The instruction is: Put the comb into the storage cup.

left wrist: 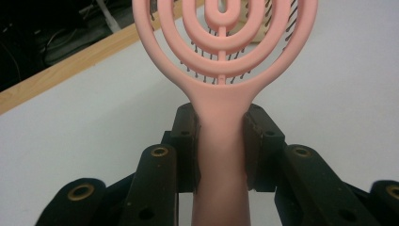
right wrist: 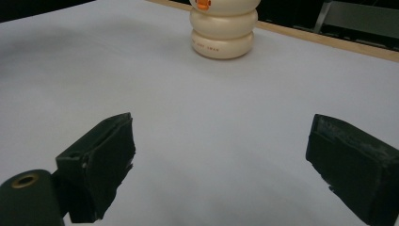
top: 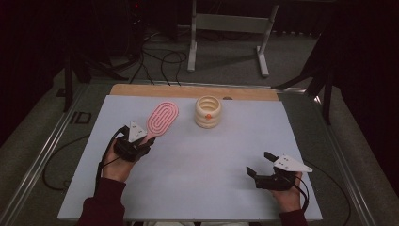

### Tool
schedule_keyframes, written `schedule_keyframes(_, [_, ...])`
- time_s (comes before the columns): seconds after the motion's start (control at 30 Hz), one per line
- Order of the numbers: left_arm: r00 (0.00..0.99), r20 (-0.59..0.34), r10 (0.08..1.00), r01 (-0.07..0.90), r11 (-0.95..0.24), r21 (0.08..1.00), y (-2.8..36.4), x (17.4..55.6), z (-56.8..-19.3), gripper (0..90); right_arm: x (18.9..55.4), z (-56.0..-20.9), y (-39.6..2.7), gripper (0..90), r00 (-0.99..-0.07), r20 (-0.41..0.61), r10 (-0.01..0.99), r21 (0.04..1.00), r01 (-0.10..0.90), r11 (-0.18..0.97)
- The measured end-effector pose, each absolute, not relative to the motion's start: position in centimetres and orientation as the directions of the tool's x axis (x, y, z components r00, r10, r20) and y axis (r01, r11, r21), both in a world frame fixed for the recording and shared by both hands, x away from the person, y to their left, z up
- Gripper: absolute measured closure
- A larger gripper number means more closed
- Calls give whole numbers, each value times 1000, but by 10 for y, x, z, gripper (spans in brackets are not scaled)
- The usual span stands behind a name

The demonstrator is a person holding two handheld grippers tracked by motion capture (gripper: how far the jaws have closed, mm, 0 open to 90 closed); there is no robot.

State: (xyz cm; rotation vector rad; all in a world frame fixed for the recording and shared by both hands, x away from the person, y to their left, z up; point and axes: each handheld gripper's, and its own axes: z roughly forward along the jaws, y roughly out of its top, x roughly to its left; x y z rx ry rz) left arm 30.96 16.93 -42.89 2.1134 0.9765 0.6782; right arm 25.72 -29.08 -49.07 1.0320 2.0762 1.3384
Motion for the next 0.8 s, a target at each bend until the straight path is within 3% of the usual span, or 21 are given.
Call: schedule_keyframes(0.8, [619, 195, 761, 355, -492, 795, 154, 307, -422, 698, 279, -461, -274, 71, -629, 111, 770, 911, 375, 174])
